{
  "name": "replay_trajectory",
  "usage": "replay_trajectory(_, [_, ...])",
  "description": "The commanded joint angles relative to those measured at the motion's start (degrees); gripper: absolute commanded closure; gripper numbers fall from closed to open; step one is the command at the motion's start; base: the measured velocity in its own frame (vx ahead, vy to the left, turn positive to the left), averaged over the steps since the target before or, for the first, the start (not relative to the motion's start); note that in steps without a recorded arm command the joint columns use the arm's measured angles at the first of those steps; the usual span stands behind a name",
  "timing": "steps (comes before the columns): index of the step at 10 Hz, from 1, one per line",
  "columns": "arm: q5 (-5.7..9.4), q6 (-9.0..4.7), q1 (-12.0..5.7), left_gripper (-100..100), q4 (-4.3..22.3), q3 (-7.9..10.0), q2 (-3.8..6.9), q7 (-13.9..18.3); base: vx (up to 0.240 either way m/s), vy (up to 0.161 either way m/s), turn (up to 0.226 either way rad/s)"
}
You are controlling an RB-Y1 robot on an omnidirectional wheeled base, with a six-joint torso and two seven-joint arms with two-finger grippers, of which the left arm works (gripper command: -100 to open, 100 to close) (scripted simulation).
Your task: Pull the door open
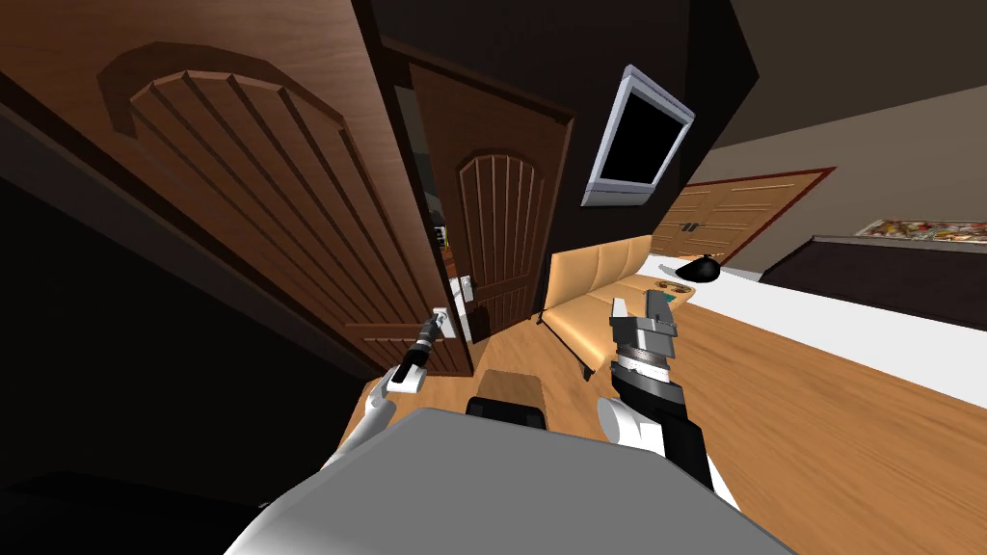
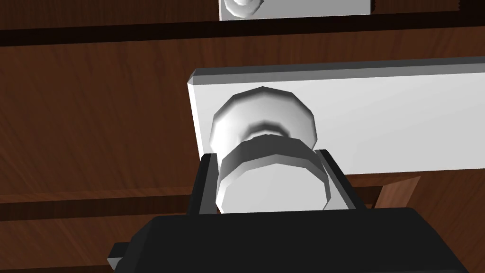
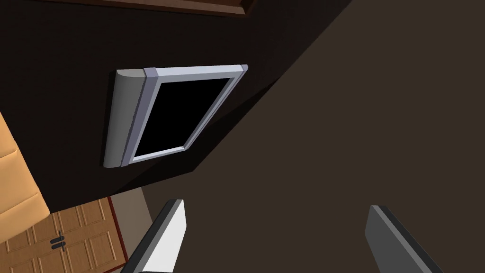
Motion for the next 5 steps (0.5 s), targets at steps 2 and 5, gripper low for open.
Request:
replay_trajectory(2, [0.05,-1.07,1.54,100,-0.93,-1.73,1.38,1.28,-0.205,0.066,-0.123])
replay_trajectory(5, [0.24,-2.74,3.48,100,-2.28,-3.69,3.70,3.15,-0.219,0.100,-0.144])
